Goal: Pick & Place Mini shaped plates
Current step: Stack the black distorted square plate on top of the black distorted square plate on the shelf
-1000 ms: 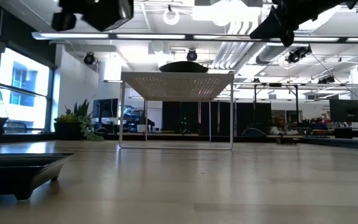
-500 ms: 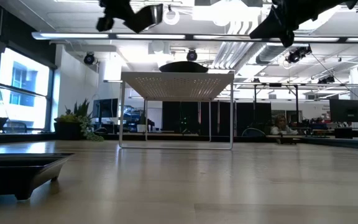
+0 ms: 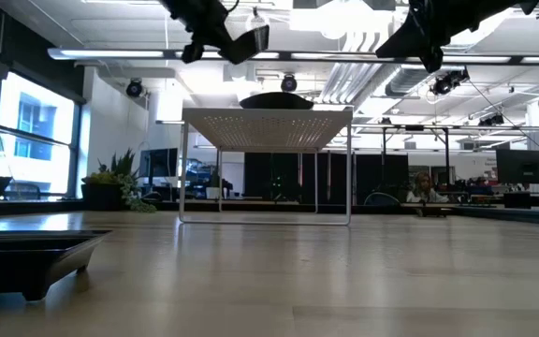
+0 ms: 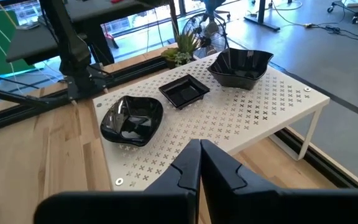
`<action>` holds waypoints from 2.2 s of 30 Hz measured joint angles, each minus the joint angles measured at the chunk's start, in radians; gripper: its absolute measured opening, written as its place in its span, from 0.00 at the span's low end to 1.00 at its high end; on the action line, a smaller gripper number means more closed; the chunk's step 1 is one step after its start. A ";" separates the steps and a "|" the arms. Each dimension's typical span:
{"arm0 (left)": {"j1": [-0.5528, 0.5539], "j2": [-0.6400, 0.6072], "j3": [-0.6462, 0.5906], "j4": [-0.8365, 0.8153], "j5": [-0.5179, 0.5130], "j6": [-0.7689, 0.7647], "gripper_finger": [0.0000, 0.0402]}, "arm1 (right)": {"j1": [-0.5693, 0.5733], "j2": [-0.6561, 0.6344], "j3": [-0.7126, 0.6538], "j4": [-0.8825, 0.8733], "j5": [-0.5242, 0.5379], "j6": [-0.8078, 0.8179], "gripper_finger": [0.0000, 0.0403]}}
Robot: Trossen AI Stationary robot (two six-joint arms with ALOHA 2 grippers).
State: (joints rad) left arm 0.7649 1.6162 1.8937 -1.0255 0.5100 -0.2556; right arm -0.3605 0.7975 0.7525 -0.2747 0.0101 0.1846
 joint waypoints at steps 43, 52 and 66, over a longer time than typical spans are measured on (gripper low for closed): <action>0.046 0.202 0.007 0.217 -0.183 0.133 0.00 | 0.000 0.002 0.000 -0.002 0.002 -0.002 0.01; 0.038 0.202 0.007 0.225 -0.191 0.327 0.00 | 0.000 0.002 0.000 -0.002 0.006 -0.002 0.01; -0.032 0.234 0.010 0.289 -0.253 0.357 0.00 | 0.000 0.002 0.000 0.003 0.006 -0.001 0.01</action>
State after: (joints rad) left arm 0.7333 1.8499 1.9034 -0.7369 0.2569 0.1013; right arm -0.3606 0.7990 0.7524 -0.2722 0.0162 0.1834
